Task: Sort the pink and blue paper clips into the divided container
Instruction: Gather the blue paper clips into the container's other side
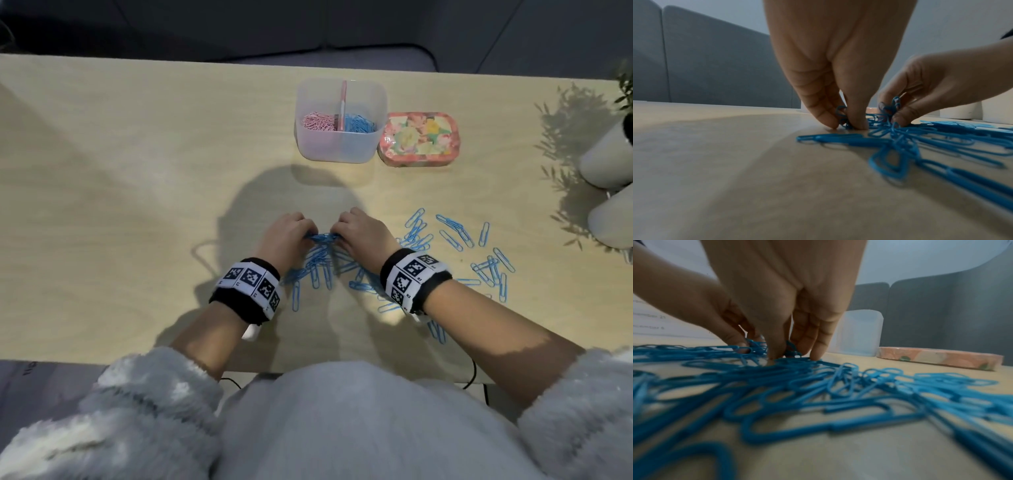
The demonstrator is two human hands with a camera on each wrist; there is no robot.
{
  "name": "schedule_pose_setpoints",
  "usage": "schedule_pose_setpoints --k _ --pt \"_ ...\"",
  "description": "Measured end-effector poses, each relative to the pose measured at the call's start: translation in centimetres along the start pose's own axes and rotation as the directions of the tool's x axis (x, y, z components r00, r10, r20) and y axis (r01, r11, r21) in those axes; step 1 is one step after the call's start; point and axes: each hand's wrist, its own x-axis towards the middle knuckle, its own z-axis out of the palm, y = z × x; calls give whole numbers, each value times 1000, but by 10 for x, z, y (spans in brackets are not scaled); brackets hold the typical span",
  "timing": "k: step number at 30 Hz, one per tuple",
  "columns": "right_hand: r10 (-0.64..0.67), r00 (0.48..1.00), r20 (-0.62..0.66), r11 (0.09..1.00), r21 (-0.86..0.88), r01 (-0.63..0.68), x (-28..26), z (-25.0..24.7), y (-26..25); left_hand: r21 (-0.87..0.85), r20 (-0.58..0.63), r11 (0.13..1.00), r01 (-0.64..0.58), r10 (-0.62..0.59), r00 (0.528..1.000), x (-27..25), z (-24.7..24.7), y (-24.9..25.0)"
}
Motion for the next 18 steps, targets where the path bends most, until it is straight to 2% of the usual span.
schedule_pose_setpoints --k 6,8,10,12,14,18 --pt "126 991 34 992 -13 -126 -5 -4 22 -8 -56 999 -35 35 998 -1 2 -6" --pt "161 987 -12 981 109 -159 -4 -20 26 13 -45 999 -38 39 998 0 2 -5" --pt "210 970 -121 950 258 -174 3 -44 29 49 -8 999 -24 25 1000 3 1 -3" --pt "310 929 -204 902 371 -220 17 -74 35 78 32 997 -4 2 999 7 -1 -3" --pt "407 874 -266 869 408 -281 36 -100 42 114 73 993 4 -12 997 11 -2 -1" --pt "568 783 -253 777 480 -408 79 -133 56 242 154 970 -8 -30 988 16 0 3"
